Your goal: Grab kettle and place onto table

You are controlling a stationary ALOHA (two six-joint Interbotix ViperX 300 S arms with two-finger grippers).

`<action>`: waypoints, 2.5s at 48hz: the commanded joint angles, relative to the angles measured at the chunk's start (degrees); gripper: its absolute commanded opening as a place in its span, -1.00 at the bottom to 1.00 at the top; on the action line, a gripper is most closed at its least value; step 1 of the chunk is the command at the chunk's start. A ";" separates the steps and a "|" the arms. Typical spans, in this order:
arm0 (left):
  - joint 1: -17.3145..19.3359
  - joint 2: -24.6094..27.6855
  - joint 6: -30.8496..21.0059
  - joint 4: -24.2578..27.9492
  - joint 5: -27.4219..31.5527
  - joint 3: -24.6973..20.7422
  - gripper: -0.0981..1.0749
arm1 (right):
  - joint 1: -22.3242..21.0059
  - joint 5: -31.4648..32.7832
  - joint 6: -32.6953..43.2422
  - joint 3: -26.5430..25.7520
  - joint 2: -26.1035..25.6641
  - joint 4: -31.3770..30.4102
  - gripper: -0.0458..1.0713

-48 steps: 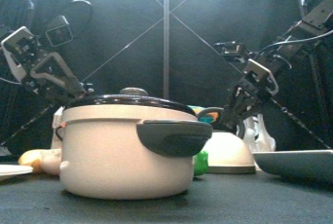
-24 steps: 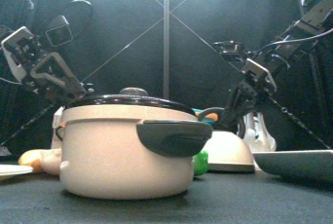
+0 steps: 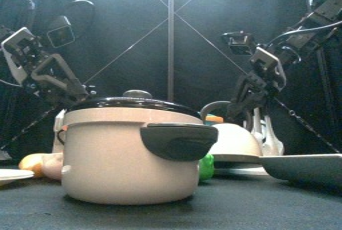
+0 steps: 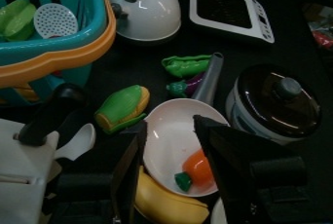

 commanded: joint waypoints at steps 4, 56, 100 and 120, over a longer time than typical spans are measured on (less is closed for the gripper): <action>0.09 0.09 -0.09 0.00 -0.53 -0.88 0.57 | 2.20 -0.18 0.09 -1.05 -4.57 0.44 -0.18; 0.18 -0.09 -0.09 -0.53 -0.53 -0.79 0.57 | 16.88 0.00 -0.09 12.66 -24.08 16.70 -0.15; 0.18 0.00 -0.09 -0.97 -0.35 -0.70 0.57 | 37.00 31.46 -14.50 0.62 -23.47 32.34 -0.14; 0.26 0.00 -0.09 -1.14 -0.35 -0.70 0.57 | 34.89 24.43 -13.45 3.52 -20.83 26.98 -0.14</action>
